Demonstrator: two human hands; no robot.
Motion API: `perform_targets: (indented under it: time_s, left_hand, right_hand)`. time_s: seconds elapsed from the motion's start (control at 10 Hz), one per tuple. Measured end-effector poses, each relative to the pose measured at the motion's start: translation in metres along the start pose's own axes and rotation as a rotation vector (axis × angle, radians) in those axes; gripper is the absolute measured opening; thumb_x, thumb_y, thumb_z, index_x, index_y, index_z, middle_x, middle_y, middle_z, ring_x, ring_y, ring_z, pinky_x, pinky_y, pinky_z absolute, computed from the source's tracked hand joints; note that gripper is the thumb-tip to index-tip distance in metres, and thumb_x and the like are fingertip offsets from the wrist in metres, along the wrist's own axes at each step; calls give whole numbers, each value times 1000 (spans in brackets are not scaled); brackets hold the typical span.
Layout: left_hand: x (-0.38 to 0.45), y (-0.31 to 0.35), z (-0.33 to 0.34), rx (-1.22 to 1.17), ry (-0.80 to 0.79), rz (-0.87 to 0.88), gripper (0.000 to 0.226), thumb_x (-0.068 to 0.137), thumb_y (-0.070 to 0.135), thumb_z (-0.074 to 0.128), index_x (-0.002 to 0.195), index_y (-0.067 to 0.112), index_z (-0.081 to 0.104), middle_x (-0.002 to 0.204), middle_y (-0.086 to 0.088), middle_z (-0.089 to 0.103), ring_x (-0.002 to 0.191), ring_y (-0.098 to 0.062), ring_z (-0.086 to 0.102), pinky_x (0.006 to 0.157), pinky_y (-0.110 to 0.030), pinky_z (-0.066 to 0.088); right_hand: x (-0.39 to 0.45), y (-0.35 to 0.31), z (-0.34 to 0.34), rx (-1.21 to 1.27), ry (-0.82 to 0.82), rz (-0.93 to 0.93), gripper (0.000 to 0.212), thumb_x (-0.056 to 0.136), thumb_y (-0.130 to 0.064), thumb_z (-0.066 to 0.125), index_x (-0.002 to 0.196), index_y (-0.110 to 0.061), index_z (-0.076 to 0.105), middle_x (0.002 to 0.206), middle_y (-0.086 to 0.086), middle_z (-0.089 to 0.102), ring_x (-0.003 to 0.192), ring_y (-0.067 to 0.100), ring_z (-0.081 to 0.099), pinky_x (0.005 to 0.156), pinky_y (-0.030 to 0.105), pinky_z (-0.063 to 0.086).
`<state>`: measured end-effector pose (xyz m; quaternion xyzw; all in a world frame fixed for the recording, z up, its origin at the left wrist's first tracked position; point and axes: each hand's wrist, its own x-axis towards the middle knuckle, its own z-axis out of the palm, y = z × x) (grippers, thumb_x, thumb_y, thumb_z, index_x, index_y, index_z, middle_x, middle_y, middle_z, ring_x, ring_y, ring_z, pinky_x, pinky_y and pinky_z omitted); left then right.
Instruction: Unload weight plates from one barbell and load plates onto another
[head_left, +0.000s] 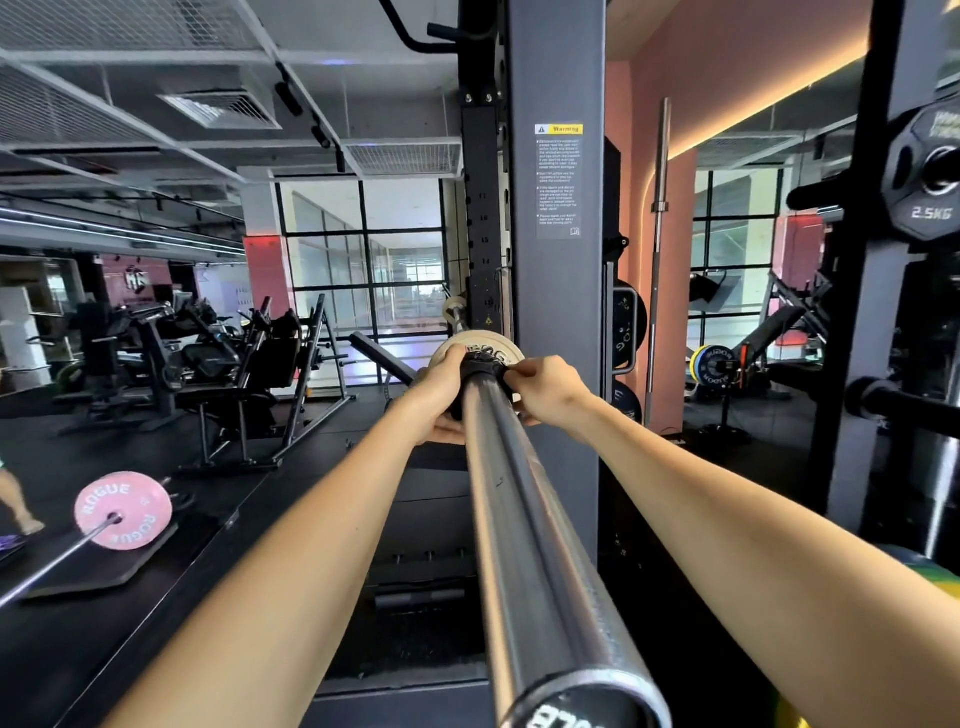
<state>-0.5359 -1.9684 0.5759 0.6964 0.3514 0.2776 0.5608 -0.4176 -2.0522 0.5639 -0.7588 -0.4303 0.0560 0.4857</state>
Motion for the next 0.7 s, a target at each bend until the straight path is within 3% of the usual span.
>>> perform_targets:
  time_s: [0.2,0.3,0.4,0.5,0.6,0.7]
  left_hand:
    - [-23,0,-4,97,92,81,35,100,51,38,116,19,40,85,-6,58,64,-18,60,33,-19,47]
    - [-30,1,-11,166,92,101,50,99,56,36,120,12,45,89,-9,63,67,-19,64,41,-20,51]
    - [-35,13,-22,181,117,84,75,93,70,27,115,5,58,99,-16,69,77,-26,70,67,-34,60]
    - [-41,30,-25,165,155,103,87,88,78,18,99,4,62,93,-17,70,73,-26,69,66,-35,58]
    - [-49,57,-28,81,306,197,105,75,89,3,85,5,65,66,-11,60,47,-20,52,49,-28,45]
    - [-52,60,-28,-17,283,190,116,75,89,-2,135,8,55,83,-12,67,65,-25,65,61,-35,53]
  right_hand:
    - [-4,6,-7,-3,-90,-49,36,95,-28,45,99,2,65,99,20,68,92,35,68,79,48,58]
    - [-4,4,-17,-31,-138,-67,42,97,-33,44,103,3,64,94,16,66,83,29,67,73,42,60]
    - [-4,-6,-46,-54,-62,-95,52,97,-47,43,98,-1,66,94,15,71,80,31,69,70,44,60]
    - [-8,-15,-70,25,21,-60,67,93,-62,37,90,-2,67,81,13,71,71,29,69,59,38,58]
    - [-17,-26,-101,101,94,-9,90,83,-81,17,68,-5,62,60,10,62,49,24,58,50,30,46]
    - [-25,-24,-109,118,127,0,91,77,-87,9,53,-8,50,49,8,52,41,23,48,51,30,40]
